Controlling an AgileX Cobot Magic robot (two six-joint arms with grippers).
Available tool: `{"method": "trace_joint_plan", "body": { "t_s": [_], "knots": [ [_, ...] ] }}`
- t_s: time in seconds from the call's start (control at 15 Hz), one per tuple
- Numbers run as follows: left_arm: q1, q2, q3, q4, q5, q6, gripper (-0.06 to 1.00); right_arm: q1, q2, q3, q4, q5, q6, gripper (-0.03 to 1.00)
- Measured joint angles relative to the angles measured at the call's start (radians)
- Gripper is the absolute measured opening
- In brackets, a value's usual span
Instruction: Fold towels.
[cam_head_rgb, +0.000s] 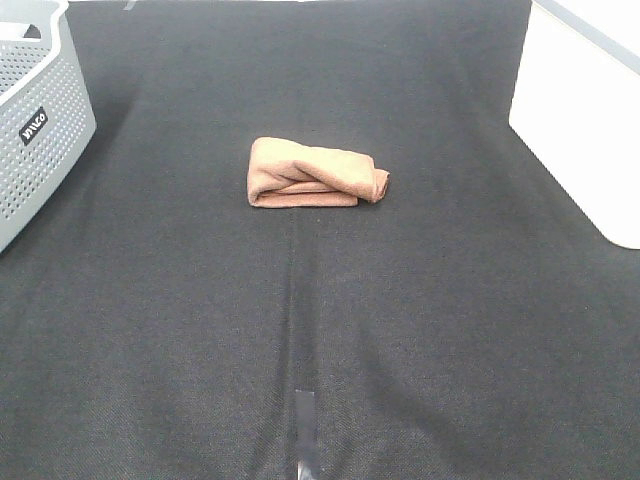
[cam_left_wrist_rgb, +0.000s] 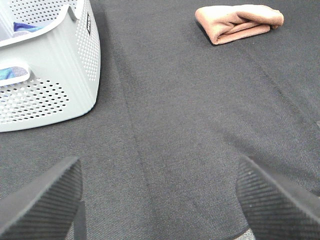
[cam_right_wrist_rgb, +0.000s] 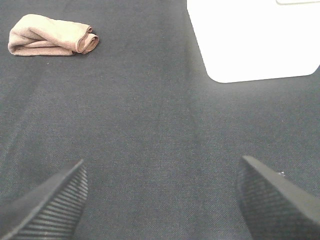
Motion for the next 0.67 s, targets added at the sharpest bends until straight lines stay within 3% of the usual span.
{"method": "trace_joint_plan", "body": {
  "t_s": [0.67],
  "knots": [
    [0.0, 0.0, 0.0, 0.0, 0.0, 0.0, 0.8, 0.0, 0.0, 0.0, 0.0, 0.0, 0.0, 0.77]
  ]
}}
